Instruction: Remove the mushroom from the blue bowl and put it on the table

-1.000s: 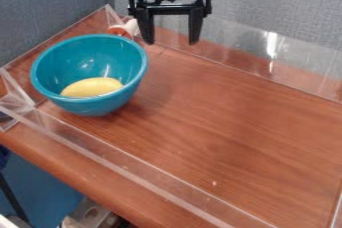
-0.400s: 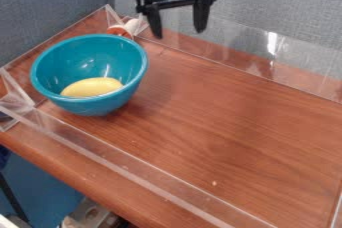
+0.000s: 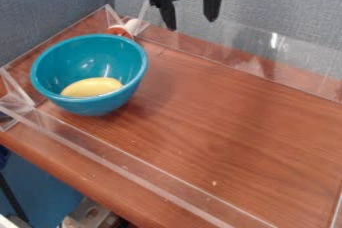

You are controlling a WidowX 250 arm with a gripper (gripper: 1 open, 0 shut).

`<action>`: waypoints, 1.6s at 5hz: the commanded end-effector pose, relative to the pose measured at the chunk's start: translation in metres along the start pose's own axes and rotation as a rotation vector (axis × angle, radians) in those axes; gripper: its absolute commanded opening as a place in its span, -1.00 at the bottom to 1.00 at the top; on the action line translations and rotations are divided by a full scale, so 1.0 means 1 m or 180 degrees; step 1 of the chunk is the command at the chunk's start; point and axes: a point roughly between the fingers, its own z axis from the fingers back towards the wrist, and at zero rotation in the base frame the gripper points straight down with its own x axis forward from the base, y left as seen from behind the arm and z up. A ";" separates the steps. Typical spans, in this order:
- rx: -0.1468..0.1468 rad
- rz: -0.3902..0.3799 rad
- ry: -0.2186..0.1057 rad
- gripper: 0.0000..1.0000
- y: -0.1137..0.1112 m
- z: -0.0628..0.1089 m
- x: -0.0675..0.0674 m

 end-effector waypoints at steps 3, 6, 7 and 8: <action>-0.0115 0.0188 -0.0241 -1.00 -0.011 0.001 0.031; -0.0467 -0.0049 -0.0203 -1.00 -0.044 0.041 0.016; -0.0490 -0.0044 -0.0210 -1.00 -0.033 0.057 0.003; -0.0528 -0.0071 -0.0210 -1.00 -0.026 0.060 -0.007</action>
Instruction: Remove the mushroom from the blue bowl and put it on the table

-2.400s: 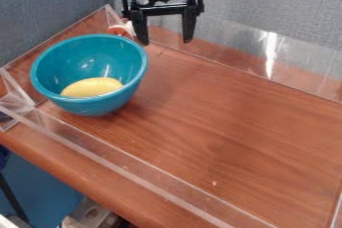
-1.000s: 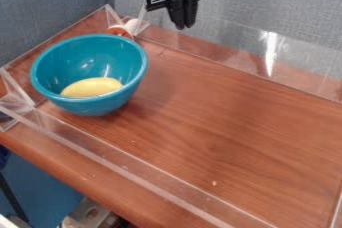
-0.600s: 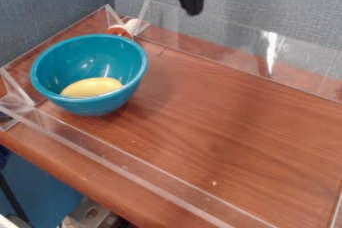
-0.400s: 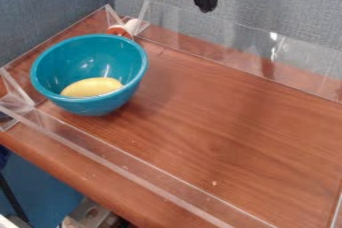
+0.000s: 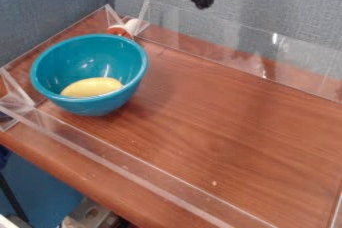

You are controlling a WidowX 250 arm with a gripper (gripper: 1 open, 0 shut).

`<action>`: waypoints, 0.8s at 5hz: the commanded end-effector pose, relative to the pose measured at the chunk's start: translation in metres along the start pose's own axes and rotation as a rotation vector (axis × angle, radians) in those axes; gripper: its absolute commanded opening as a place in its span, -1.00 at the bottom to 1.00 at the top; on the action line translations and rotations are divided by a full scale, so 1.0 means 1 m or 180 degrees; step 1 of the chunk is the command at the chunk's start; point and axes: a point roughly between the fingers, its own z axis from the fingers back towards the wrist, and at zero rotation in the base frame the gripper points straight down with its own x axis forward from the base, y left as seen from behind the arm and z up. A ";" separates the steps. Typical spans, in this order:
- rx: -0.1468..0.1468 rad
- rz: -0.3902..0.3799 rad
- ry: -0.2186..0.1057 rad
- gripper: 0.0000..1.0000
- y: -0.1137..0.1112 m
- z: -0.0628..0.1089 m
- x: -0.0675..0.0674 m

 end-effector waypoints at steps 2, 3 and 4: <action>-0.0170 -0.0071 -0.0166 -1.00 -0.002 0.029 -0.023; -0.0164 -0.0005 -0.0198 -1.00 0.013 0.036 -0.033; -0.0155 0.0195 -0.0272 -1.00 0.023 0.034 -0.052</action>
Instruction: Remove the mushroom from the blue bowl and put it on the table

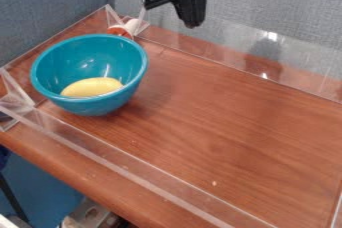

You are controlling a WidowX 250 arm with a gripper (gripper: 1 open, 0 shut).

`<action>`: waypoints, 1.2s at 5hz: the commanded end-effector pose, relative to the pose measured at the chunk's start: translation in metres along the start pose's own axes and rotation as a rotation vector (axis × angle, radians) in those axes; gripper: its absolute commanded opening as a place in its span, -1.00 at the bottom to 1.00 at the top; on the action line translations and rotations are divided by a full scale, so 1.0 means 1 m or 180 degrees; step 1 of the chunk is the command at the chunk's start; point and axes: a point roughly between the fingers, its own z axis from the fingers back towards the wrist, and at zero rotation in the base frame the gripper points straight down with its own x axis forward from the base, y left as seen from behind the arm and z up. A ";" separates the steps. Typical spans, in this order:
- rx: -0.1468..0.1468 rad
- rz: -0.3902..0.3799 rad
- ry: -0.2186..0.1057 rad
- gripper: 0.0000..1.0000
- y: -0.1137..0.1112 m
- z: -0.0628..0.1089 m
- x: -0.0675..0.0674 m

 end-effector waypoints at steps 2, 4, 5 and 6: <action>-0.0174 -0.0071 -0.0180 -1.00 -0.041 0.009 -0.040; 0.0062 0.0217 -0.0480 -1.00 0.026 0.020 -0.012; 0.0094 0.0343 -0.0551 -1.00 0.027 0.017 -0.001; 0.0135 0.0503 -0.0622 -1.00 0.032 0.020 0.003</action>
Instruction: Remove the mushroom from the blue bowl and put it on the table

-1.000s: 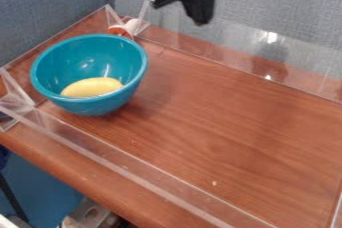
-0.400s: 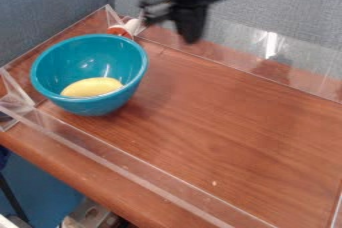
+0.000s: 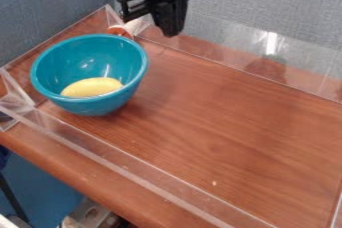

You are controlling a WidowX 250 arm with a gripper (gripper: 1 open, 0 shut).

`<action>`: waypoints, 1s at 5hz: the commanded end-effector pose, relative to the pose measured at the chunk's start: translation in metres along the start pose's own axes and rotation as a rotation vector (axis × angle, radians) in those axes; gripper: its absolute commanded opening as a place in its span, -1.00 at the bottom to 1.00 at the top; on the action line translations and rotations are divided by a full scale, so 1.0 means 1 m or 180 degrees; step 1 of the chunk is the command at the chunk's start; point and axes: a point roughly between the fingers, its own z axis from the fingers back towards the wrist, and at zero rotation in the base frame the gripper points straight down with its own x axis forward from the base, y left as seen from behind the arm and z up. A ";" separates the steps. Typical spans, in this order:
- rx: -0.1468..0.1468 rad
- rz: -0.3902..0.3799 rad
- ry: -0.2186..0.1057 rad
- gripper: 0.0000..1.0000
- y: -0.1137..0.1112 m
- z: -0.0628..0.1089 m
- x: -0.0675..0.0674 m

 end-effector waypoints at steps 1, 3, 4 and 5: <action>-0.0059 0.0289 -0.0180 -1.00 -0.001 0.016 0.007; 0.0078 0.0760 -0.0318 -1.00 -0.005 0.020 0.003; 0.0084 0.0781 -0.0335 -1.00 -0.013 0.014 -0.004; 0.0079 0.0758 -0.0342 -1.00 -0.012 0.017 -0.009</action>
